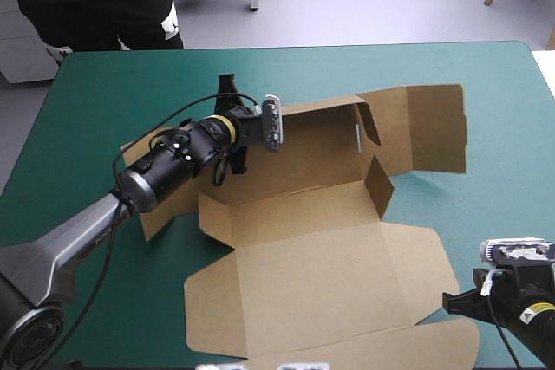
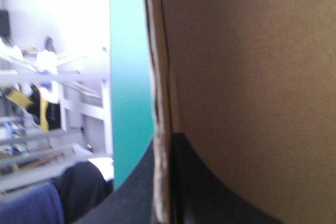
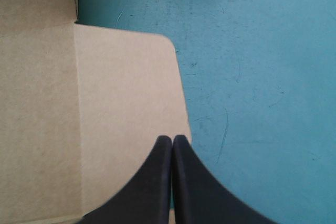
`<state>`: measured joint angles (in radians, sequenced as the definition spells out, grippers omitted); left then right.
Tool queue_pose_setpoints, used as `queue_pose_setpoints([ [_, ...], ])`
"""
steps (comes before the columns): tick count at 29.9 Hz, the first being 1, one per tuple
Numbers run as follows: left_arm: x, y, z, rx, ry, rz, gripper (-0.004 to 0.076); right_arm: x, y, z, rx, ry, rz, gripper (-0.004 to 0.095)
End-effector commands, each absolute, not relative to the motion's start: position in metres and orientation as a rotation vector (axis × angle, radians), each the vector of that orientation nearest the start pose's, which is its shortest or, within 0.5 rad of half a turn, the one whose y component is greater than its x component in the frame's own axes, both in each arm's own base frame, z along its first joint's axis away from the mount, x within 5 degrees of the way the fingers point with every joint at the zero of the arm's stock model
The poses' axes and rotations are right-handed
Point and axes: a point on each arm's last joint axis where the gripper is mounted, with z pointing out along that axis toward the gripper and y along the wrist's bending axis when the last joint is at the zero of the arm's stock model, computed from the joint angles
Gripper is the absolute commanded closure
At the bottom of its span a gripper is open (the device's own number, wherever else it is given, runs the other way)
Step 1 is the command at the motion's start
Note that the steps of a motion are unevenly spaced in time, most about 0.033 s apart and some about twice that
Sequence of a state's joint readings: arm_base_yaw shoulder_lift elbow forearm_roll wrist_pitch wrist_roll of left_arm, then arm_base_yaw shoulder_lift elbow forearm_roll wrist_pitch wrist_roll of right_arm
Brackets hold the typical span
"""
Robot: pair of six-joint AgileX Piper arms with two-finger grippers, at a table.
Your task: Fold the box
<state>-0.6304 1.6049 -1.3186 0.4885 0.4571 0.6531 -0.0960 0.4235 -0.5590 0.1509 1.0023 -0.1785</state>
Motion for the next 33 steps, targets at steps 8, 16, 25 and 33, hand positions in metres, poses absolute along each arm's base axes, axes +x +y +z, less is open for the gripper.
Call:
queue_pose_setpoints([
  [8,0.27,-0.258,0.361,1.634,1.109,0.477,0.0734,0.067,0.006,0.298,-0.07,2.267,0.049,0.0927],
  [16,0.257,-0.278,0.351,1.671,1.106,0.451,0.0734,0.067,0.007,0.298,-0.1,2.267,0.057,0.0927],
  [25,0.247,-0.294,0.347,1.546,1.174,0.588,0.0734,0.067,0.008,0.298,-0.119,2.266,0.064,0.0927],
  [33,0.244,-0.296,0.353,1.371,1.243,0.602,0.0734,0.067,0.008,0.298,-0.119,2.266,0.064,0.0927],
])
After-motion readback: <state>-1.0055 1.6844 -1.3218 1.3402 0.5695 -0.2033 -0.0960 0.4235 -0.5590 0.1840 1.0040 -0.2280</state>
